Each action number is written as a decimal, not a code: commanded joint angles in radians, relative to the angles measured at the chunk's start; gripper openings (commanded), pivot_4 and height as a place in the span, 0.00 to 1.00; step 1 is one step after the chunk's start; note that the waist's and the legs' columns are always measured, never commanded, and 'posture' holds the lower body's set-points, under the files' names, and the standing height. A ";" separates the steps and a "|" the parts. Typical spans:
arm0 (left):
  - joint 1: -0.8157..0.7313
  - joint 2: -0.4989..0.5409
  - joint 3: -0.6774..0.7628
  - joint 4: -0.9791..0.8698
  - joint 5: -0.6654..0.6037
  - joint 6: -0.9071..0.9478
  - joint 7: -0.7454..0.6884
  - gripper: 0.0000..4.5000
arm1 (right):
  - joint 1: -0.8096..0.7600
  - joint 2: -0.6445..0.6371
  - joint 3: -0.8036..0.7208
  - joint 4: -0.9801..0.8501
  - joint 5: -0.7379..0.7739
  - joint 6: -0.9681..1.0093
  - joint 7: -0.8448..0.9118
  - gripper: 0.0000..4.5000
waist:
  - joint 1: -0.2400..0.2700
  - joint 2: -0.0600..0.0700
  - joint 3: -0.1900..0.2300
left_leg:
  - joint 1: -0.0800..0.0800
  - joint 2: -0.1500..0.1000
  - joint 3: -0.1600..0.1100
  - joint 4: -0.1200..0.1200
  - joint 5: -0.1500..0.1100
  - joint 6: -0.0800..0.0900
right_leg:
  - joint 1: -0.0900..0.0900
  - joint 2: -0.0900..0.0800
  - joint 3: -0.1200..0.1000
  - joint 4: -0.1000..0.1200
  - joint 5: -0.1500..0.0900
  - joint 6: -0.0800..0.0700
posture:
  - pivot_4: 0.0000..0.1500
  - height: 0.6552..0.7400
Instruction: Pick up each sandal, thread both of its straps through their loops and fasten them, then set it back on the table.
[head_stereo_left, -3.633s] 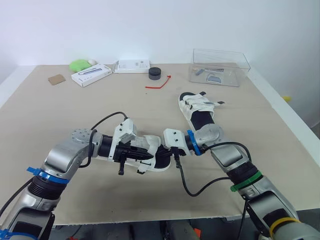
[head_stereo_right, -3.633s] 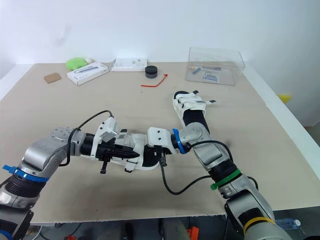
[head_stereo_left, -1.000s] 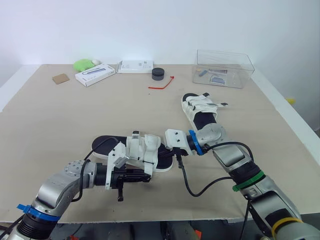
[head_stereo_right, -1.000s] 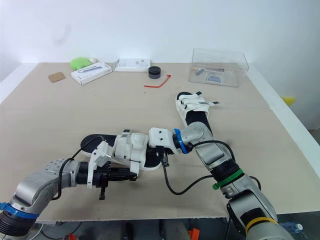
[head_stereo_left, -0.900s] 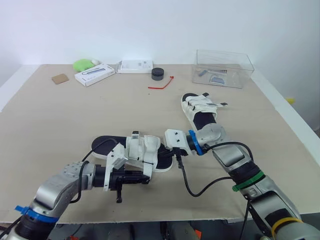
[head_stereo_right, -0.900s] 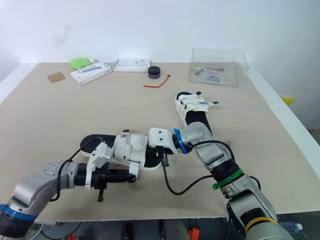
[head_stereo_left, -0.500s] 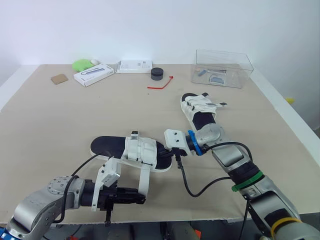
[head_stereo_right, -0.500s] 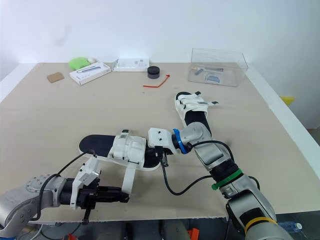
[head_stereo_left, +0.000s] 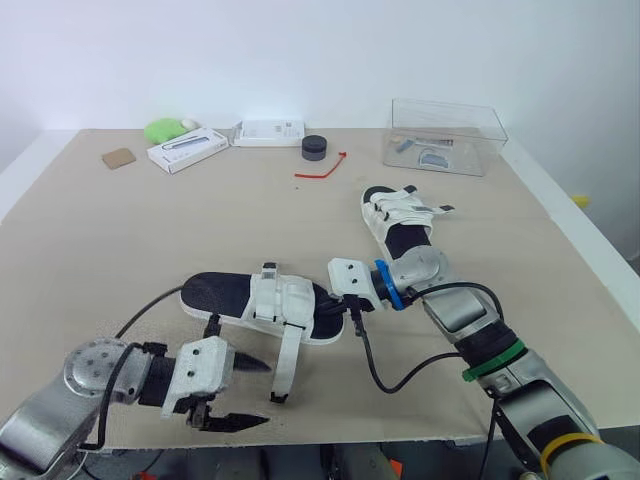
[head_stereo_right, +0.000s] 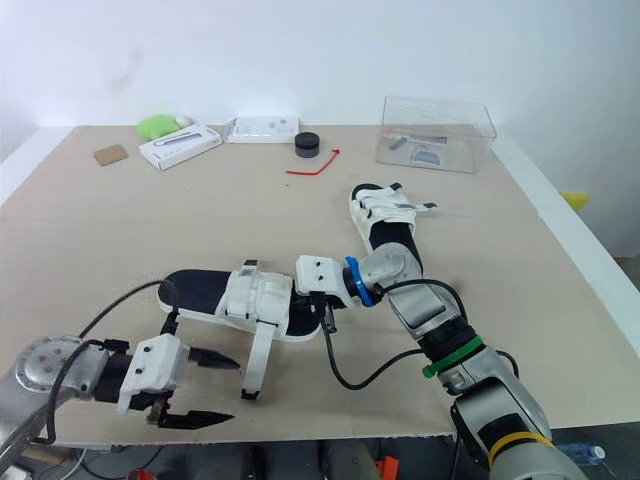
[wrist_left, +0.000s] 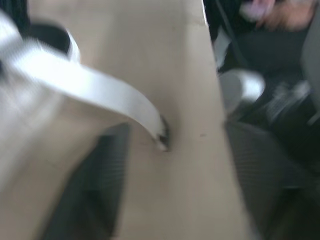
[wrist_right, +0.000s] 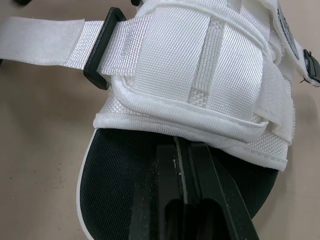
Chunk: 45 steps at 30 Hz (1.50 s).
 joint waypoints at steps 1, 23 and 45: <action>-0.087 -0.015 0.030 0.106 0.151 -0.394 -0.024 0.92 | 0.026 -0.013 0.050 0.059 -0.054 0.016 0.015 0.00 | 0.000 0.000 0.000 | 0.000 0.000 0.000 0.000 0.000 0.000 | 0.000 0.000 0.000 0.000 0.000 0.000 | 1.00 1.00; -0.354 -0.129 -0.269 0.419 0.429 -0.992 0.107 0.92 | 0.038 -0.028 0.045 0.035 -0.058 0.022 0.008 0.00 | 0.000 0.000 -0.001 | 0.002 0.001 0.009 -0.001 -0.002 0.004 | 0.000 0.000 0.006 0.000 0.005 0.007 | 1.00 1.00; -0.439 -0.032 -0.123 0.212 -0.427 0.185 0.091 0.02 | 0.034 -0.023 0.049 0.046 -0.062 0.014 0.005 0.00 | -0.001 0.000 -0.001 | 0.002 0.001 0.008 0.000 -0.002 0.005 | 0.000 0.006 0.004 0.001 0.005 0.009 | 1.00 1.00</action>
